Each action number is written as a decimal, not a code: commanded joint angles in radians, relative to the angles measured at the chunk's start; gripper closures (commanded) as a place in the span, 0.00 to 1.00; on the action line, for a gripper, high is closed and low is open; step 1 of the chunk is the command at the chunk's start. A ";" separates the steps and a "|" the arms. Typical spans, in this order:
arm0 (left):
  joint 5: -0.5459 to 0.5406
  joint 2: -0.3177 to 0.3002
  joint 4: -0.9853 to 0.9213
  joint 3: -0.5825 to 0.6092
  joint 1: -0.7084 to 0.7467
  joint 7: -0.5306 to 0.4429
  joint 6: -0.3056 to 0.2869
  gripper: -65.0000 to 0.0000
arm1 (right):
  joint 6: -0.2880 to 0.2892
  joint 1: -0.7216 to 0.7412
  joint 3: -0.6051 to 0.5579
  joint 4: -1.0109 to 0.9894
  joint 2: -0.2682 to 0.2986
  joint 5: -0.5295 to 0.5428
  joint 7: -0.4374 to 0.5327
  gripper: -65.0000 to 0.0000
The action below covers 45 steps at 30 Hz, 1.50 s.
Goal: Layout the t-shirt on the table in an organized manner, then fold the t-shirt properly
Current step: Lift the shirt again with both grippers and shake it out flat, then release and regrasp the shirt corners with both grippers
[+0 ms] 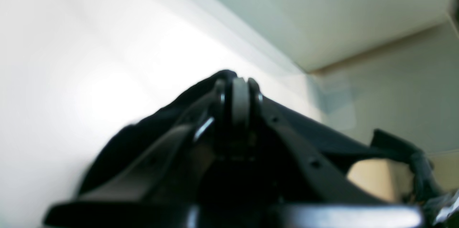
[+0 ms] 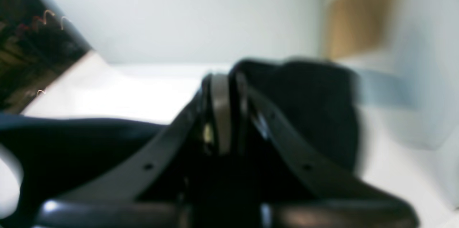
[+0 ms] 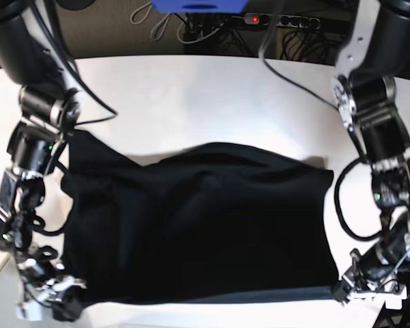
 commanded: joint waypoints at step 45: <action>0.296 -0.022 0.088 0.179 0.576 -0.233 0.000 0.20 | -0.010 -0.916 0.264 0.584 -0.110 0.017 -0.001 0.31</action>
